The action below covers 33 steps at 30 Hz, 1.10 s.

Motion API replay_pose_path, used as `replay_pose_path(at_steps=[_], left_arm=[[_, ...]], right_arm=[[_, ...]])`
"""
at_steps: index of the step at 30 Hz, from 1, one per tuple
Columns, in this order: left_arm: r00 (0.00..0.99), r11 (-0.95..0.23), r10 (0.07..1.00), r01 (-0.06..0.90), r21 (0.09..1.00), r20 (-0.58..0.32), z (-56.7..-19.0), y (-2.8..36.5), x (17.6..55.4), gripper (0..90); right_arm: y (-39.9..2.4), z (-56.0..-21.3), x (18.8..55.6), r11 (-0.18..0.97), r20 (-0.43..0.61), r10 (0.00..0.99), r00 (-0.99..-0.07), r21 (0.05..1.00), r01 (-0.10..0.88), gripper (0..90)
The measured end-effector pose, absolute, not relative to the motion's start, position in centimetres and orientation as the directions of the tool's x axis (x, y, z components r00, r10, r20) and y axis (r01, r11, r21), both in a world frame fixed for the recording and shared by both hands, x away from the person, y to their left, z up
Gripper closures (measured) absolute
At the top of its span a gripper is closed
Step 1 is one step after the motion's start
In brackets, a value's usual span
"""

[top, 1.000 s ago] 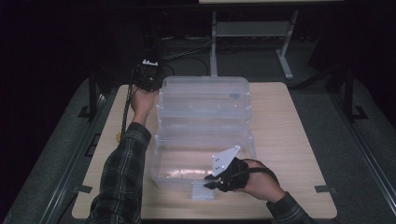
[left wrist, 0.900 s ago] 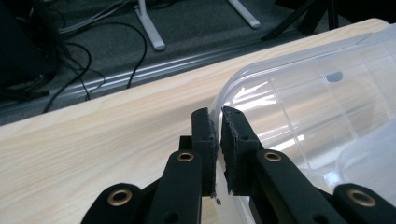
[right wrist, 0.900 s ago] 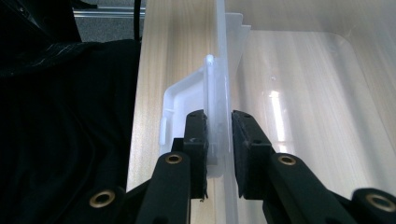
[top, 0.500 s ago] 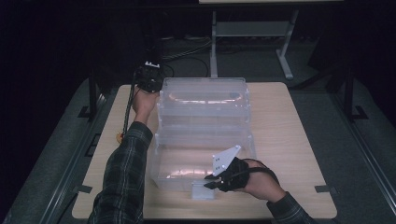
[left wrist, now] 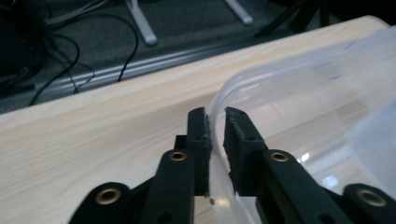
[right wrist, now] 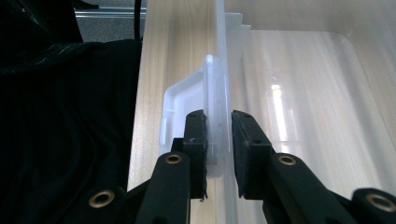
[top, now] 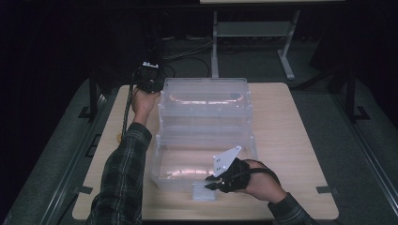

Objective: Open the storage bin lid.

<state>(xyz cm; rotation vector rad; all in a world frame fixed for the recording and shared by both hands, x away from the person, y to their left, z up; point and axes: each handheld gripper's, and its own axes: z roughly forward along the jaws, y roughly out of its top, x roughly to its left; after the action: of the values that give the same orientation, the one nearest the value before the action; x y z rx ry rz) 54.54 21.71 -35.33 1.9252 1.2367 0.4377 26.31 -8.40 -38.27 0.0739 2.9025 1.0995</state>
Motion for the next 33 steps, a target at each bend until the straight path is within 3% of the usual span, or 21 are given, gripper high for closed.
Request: replay_pose_path(at_steps=[7,18,33], left_arm=[[0.469,-0.228,0.878,0.587,0.777,-0.097,-33.5,22.2,53.9,62.2],[0.456,-0.264,0.888,0.605,0.751,-0.055,-31.4,24.2,52.1,45.8],[0.468,-0.308,0.883,0.622,0.719,-0.027,-30.8,25.5,49.2,32.5]], right_arm=[[-8.4,-38.3,26.3,0.748,-0.017,0.058,-0.998,0.663,0.032,76.5],[-8.4,-38.3,26.3,0.749,-0.007,0.062,-0.998,0.661,0.042,76.2],[-8.4,-38.3,26.4,0.747,-0.001,0.06,-0.998,0.663,0.044,76.0]])
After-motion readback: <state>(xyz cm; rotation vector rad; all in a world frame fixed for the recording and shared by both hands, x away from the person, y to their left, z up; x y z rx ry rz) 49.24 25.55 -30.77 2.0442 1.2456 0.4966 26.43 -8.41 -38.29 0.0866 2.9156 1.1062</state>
